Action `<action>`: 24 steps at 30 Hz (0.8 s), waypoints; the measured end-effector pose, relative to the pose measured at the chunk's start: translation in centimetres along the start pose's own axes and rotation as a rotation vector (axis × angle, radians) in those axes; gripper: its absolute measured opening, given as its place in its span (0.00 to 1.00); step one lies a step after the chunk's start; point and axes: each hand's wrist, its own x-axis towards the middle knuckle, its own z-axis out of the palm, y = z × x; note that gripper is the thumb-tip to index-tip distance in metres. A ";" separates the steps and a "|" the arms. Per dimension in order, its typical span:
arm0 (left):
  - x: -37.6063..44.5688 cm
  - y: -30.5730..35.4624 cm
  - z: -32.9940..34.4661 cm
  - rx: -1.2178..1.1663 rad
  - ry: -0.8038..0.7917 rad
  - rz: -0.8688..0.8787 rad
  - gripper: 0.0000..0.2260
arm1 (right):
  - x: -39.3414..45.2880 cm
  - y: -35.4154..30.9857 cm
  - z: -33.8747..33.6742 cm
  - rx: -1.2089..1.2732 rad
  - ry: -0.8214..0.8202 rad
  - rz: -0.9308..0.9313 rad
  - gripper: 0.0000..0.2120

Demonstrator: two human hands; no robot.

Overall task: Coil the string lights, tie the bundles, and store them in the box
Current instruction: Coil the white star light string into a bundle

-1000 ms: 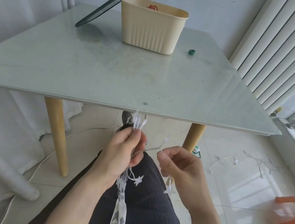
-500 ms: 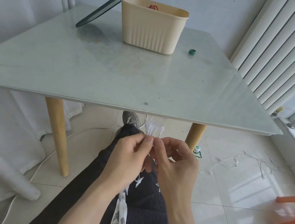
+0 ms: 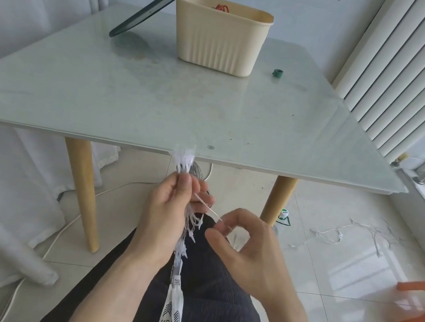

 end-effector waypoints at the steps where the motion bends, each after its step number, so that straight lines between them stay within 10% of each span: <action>1: 0.0 0.3 0.0 -0.114 -0.022 -0.033 0.15 | 0.0 0.5 -0.3 -0.044 -0.010 -0.006 0.07; 14: 0.6 2.0 -1.0 -0.489 0.007 -0.051 0.14 | -0.6 5.2 -4.1 0.046 -0.194 0.114 0.15; 24: 0.6 1.6 -1.2 -0.519 0.015 -0.108 0.14 | -1.1 5.6 -5.7 0.093 0.056 0.169 0.07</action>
